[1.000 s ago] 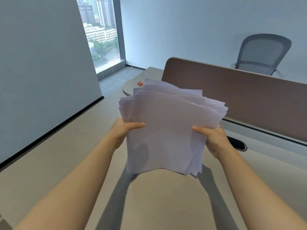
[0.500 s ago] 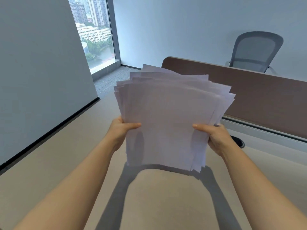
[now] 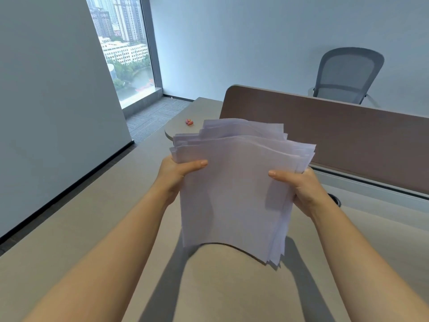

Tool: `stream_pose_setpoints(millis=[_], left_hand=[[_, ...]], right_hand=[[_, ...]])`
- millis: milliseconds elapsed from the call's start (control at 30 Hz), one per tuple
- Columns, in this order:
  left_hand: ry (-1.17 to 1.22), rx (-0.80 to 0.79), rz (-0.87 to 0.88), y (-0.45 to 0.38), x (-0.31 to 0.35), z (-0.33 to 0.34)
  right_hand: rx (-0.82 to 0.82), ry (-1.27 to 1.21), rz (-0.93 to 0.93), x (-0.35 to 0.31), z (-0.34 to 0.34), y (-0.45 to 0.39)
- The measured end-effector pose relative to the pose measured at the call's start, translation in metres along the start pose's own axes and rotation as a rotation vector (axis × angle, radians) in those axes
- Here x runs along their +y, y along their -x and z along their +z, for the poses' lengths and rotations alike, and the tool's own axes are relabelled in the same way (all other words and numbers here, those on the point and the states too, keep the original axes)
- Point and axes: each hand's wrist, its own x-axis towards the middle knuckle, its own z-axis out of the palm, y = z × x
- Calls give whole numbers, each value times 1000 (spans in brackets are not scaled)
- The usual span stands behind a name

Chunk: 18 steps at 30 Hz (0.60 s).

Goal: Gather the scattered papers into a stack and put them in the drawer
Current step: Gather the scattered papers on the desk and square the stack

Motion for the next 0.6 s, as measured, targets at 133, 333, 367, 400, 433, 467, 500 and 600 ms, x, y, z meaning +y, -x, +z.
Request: stream_pose_setpoints(millis=[133, 333, 367, 400, 433, 467, 500, 600], left_hand=[[-38, -12, -66, 0, -12, -13], [-35, -34, -208, 7, -50, -9], [-15, -28, -201, 4, -49, -5], [4, -19, -189, 1, -47, -2], [16, -13, -170, -2, -44, 0], [21, -13, -144, -4, -40, 2], [22, -15, -117, -6, -35, 2], [5, -38, -67, -10, -23, -3]], right_hand=[[29, 41, 40, 12, -13, 7], [142, -48, 158, 48, -1, 13], [163, -56, 150, 47, 2, 10], [181, -58, 138, 45, 4, 8], [197, -62, 119, 41, 5, 6], [208, -67, 95, 36, 4, 4], [210, -68, 71, 32, 2, 3], [163, -26, 14, 21, -9, 4]])
